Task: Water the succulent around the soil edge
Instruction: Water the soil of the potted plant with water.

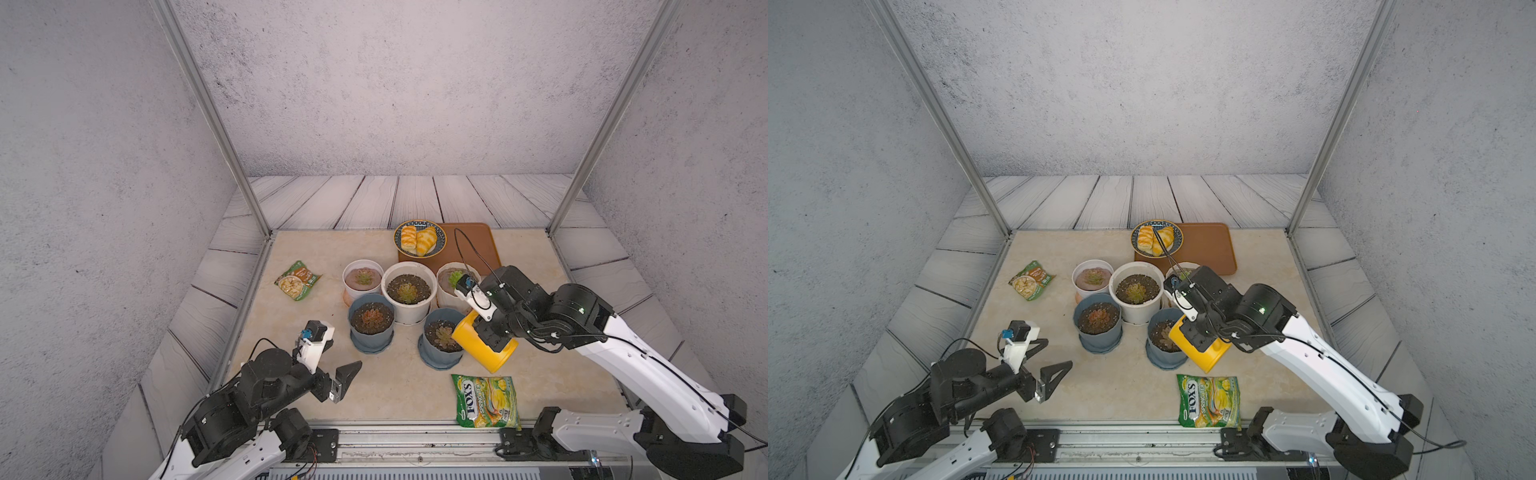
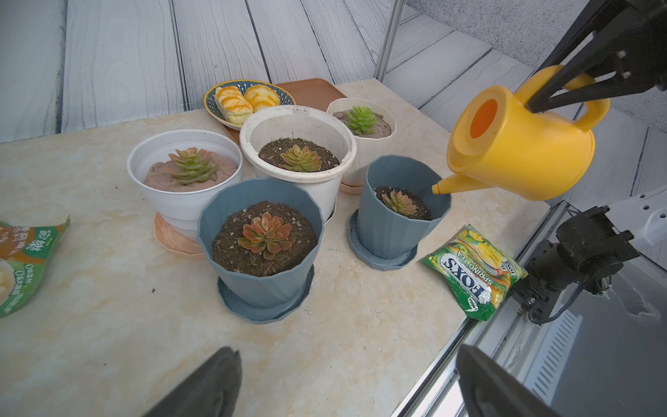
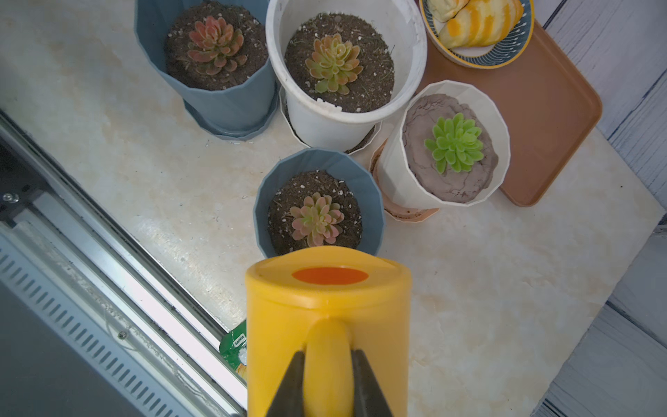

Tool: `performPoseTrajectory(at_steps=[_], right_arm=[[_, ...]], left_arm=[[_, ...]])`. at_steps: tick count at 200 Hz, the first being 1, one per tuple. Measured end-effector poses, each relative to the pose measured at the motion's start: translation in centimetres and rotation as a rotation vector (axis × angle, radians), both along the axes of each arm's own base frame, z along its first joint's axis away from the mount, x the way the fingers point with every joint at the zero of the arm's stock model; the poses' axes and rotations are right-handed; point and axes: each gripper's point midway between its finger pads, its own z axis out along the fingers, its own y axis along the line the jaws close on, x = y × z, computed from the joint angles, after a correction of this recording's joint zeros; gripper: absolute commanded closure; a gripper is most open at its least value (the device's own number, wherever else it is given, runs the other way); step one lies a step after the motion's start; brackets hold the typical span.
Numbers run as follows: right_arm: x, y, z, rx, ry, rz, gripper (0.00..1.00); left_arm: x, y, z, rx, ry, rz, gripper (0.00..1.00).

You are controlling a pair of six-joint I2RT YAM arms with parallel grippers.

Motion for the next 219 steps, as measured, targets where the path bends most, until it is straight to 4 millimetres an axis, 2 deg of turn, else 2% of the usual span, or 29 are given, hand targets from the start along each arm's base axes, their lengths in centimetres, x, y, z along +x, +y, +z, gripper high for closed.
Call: performPoseTrajectory(at_steps=[44, 70, 102, 157, 194, 219], right_arm=[[-1.1, 1.3, 0.4, 0.084, 0.039, 0.048, 1.00], [-1.0, 2.5, 0.4, 0.133, 0.044, 0.067, 1.00], [-0.1, 3.9, 0.6, 0.166, 0.029, 0.073, 1.00], [2.1, 6.0, -0.4, 0.157, 0.010, 0.064, 1.00], [3.6, 6.1, 0.0, 0.149, -0.056, 0.027, 1.00], [3.7, 5.5, 0.1, 0.177, -0.086, -0.002, 1.00]], left_arm=[[0.0, 0.0, 0.0, 0.000, 0.000, 0.000, 0.02], [0.0, 0.0, 0.0, 0.000, 0.000, 0.001, 0.02], [0.0, 0.0, 0.0, 0.000, 0.000, 0.001, 0.02], [0.0, 0.0, 0.0, 0.000, 0.000, 0.001, 0.02], [0.0, 0.1, 0.1, -0.003, -0.003, 0.001, 0.02], [0.0, 0.1, 0.1, -0.004, -0.004, 0.001, 0.02]])
